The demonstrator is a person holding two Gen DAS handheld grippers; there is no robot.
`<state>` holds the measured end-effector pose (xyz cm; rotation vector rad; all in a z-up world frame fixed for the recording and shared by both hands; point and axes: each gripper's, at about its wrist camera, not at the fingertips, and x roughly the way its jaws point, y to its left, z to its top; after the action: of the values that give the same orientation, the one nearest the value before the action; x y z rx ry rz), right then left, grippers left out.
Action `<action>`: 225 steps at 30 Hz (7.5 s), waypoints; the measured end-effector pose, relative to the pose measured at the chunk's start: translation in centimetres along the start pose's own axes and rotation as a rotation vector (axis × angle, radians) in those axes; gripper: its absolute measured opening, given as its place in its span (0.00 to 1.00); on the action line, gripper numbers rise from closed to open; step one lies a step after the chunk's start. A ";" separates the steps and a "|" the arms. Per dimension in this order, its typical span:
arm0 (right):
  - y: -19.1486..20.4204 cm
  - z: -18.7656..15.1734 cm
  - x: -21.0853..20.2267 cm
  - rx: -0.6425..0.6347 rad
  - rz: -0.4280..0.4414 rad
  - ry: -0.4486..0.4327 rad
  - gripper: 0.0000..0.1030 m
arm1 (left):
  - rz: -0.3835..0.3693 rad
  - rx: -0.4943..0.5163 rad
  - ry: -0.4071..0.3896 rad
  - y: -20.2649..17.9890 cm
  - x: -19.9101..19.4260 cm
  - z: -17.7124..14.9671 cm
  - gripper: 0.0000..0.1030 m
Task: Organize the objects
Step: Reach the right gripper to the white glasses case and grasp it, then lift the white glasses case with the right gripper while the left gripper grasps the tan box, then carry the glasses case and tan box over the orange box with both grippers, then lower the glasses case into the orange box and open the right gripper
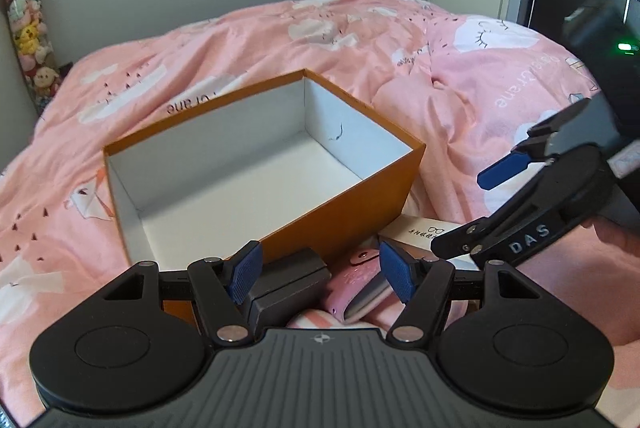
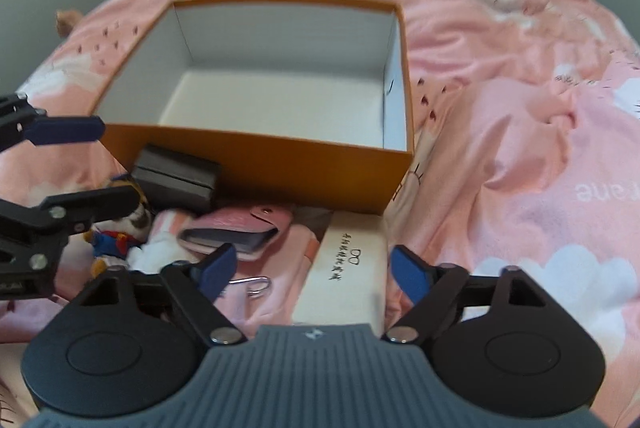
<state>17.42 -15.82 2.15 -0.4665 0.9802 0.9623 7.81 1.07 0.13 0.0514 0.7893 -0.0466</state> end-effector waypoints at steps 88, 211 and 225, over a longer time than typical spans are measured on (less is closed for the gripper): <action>-11.4 -4.3 3.4 0.250 0.132 0.137 0.65 | -0.503 0.265 0.660 -11.0 17.5 1.4 0.61; 1.6 15.6 14.7 -0.314 0.086 0.275 0.08 | 0.024 -0.309 0.160 9.6 10.8 4.7 0.51; 1.9 13.3 16.6 -0.424 0.027 0.474 0.07 | -0.046 -0.359 0.177 9.6 10.4 4.3 0.51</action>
<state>25.75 2.39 -5.20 -1.0740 1.2069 1.1134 18.76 10.12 -3.98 -0.3062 0.9659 0.0569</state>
